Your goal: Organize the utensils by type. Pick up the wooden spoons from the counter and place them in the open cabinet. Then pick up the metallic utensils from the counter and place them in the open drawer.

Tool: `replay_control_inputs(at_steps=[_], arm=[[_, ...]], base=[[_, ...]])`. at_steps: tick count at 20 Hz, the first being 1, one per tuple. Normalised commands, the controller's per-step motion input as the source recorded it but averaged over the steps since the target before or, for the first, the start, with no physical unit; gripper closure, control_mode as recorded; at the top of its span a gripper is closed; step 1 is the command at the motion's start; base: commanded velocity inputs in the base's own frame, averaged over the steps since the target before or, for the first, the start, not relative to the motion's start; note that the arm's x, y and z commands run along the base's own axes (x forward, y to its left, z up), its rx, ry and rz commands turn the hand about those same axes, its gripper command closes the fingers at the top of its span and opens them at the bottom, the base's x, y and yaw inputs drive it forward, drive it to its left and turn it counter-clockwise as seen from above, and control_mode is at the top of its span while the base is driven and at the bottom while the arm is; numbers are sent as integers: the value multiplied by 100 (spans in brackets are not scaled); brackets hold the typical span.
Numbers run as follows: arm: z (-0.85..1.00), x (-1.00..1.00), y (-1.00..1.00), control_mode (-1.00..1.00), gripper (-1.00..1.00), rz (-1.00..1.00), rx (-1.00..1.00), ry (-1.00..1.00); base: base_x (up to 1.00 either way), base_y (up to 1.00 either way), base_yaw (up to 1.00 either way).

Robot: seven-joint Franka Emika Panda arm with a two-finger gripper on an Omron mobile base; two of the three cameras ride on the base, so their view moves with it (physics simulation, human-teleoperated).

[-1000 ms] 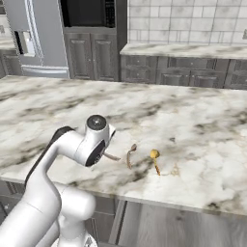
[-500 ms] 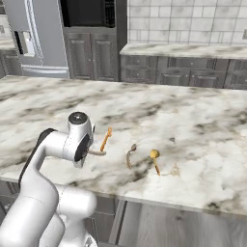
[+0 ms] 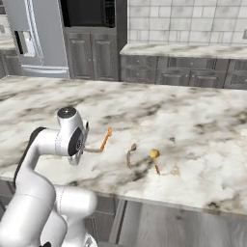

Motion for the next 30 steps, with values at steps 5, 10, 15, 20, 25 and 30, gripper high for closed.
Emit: replay_control_inputs(at_steps=[5, 10, 15, 20, 25, 30], arm=[[0, 0, 0, 100, 100, 0, 0, 0], [0, 0, 0, 100, 100, 0, 0, 0], [0, 0, 0, 100, 100, 0, 0, 0], [0, 0, 0, 100, 100, 0, 0, 0], [0, 0, 0, 100, 100, 0, 0, 0], [0, 0, 0, 100, 100, 0, 0, 0]], base=[[-69, 0, 7], [-61, 30, 20], [-32, 54, 43], [-24, 60, 47], [-21, 48, 49], [-14, 51, 53]])
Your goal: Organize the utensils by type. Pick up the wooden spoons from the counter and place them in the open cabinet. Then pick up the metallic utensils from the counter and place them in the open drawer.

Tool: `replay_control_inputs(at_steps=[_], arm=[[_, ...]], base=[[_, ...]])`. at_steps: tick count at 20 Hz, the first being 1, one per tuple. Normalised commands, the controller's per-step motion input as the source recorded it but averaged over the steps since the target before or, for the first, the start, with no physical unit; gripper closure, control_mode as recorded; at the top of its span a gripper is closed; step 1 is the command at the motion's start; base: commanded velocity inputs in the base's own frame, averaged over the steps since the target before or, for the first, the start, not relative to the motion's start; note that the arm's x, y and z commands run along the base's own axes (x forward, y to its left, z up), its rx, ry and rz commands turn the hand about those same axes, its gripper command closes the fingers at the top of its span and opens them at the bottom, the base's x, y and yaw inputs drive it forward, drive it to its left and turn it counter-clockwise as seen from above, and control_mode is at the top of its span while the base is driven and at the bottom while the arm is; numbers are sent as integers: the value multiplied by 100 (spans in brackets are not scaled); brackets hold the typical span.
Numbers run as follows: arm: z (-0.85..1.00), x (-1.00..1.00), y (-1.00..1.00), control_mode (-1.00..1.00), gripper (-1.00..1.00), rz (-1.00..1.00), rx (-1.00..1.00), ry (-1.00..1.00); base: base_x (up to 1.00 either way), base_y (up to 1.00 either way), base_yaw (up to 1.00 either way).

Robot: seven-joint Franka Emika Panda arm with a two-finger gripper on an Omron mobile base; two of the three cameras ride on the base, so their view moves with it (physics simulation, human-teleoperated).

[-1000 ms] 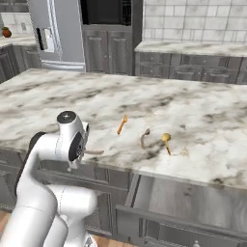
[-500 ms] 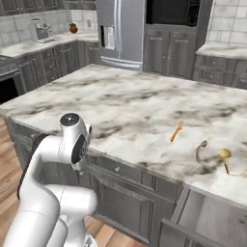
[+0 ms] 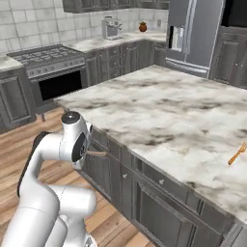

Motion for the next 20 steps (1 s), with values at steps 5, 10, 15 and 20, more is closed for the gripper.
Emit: replay_control_inputs(at_steps=[5, 10, 15, 20], arm=[[0, 0, 0, 100, 100, 0, 0, 0], [0, 0, 0, 100, 100, 0, 0, 0], [0, 0, 0, 100, 100, 0, 0, 0], [0, 0, 0, 100, 100, 0, 0, 0]], base=[[-5, 58, 55], [-1, 62, 54], [3, 61, 51], [62, 50, 33]])
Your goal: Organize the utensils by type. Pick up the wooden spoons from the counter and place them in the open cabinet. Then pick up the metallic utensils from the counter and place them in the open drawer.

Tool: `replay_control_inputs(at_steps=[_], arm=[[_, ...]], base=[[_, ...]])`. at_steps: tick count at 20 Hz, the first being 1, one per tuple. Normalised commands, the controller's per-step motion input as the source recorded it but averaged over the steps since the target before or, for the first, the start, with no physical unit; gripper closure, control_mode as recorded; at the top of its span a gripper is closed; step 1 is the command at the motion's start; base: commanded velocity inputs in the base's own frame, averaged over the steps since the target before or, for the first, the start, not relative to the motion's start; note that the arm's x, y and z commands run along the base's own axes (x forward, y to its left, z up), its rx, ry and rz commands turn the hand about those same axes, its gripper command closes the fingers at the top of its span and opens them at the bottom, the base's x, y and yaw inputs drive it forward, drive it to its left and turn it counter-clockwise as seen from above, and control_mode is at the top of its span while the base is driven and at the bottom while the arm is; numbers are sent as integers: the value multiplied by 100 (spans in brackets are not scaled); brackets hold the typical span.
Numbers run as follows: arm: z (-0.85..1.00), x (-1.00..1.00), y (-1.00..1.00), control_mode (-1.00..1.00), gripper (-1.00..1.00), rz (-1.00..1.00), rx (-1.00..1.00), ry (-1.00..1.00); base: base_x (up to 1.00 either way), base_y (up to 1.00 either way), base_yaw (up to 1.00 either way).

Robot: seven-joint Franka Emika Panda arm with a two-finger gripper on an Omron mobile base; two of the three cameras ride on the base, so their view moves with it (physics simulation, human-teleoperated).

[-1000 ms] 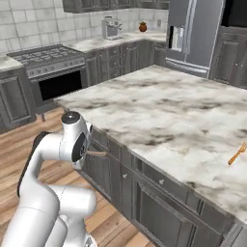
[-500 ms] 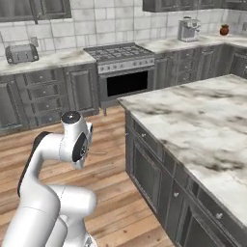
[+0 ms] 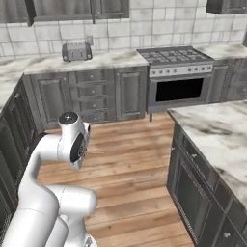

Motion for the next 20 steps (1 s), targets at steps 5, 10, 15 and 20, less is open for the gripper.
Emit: replay_control_inputs(at_steps=[5, 10, 15, 20], arm=[[0, 0, 0, 100, 100, 0, 0, 0], [0, 0, 0, 100, 100, 0, 0, 0], [0, 0, 0, 100, 100, 0, 0, 0], [0, 0, 0, 100, 100, 0, 0, 0]], base=[[99, 35, 20], [100, 24, 16], [100, 10, 17], [100, 1, 19]])
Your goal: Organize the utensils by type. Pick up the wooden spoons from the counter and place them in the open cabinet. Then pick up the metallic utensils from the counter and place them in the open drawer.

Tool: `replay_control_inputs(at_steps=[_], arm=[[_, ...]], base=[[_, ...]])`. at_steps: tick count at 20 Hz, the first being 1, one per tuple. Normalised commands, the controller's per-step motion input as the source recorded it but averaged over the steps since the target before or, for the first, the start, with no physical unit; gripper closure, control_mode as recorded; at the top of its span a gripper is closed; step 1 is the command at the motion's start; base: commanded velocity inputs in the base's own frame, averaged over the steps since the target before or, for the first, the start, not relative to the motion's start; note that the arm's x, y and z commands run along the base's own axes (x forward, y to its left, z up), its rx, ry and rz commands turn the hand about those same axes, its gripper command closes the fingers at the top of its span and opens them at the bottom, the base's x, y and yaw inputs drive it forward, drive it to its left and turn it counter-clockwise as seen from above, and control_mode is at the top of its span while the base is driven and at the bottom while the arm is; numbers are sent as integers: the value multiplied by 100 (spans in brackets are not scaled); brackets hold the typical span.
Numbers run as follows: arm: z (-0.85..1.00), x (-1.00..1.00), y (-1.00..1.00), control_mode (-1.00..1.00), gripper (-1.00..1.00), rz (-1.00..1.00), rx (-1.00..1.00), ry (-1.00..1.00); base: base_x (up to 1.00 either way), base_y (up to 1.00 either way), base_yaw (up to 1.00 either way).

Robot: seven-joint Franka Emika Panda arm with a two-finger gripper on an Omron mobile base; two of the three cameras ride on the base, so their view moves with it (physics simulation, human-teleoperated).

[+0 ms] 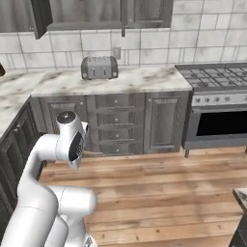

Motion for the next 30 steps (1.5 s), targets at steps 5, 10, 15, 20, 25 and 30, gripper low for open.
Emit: replay_control_inputs(at_steps=[5, 10, 15, 20, 25, 30], arm=[[0, 0, 0, 100, 100, 0, 0, 0], [0, 0, 0, 100, 100, 0, 0, 0], [0, 0, 0, 100, 100, 0, 0, 0], [0, 0, 0, 100, 100, 0, 0, 0], [0, 0, 0, 100, 100, 0, 0, 0], [0, 0, 0, 100, 100, 0, 0, 0]], base=[[100, 0, 20], [100, 0, 19], [96, 0, 19], [75, 0, 20], [71, 0, 14], [68, 0, 11]])
